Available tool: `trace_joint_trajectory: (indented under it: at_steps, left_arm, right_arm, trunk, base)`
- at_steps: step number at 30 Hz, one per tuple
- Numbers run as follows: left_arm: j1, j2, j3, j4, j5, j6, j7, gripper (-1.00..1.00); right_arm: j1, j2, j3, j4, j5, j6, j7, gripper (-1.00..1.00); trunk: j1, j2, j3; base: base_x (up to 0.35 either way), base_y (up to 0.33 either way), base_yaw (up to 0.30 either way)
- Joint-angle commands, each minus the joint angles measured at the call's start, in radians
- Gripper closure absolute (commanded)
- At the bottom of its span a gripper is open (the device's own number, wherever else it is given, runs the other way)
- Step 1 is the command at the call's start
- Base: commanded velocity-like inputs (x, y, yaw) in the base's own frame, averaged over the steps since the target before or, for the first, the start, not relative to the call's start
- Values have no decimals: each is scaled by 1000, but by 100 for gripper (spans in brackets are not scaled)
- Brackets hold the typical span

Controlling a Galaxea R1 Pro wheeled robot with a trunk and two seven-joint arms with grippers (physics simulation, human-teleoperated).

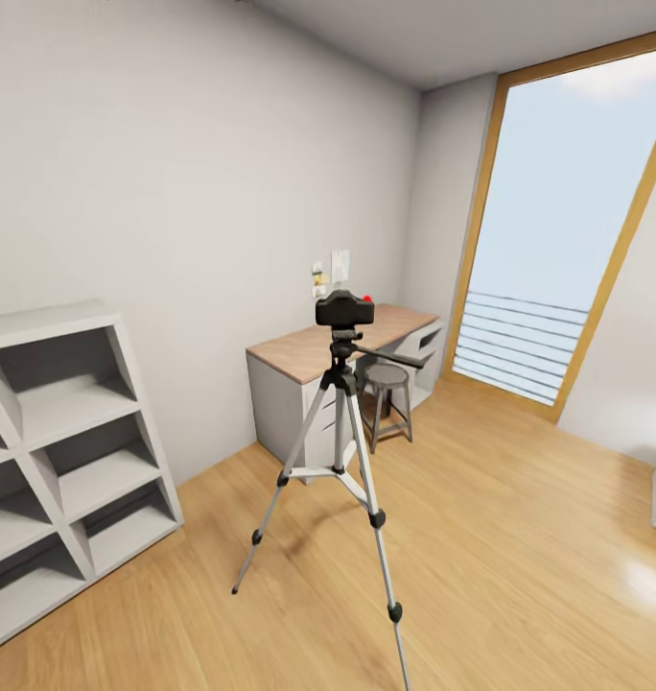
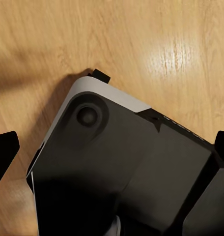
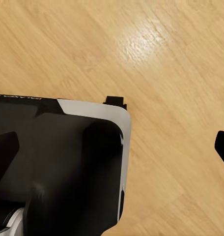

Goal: Attach the digital camera to the camera tripod in the bedroom.

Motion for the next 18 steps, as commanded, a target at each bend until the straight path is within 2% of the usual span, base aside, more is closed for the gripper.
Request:
trace_joint_trajectory:
  at_steps: [1, 14, 18]
  left_arm:
    - [-1, 0, -8, 0, 7, -1, 4, -100]
    - [-1, -1, -8, 0, 7, 0, 5, -100]
    - [-1, 0, -8, 0, 7, 0, 5, -100]
  right_arm:
    - [-2, 0, 0, 3, 4, -3, 3, -100]
    - [1, 2, 0, 4, 3, -4, -7, -100]
    - [57, 23, 0, 3, 4, -7, -57, -100]
  trunk:
    - [1, -2, -1]
    - [1, -2, 20]
    - [1, -2, 27]
  base:
    - [0, 0, 0]
    - [0, 0, 0]
    - [0, 0, 0]
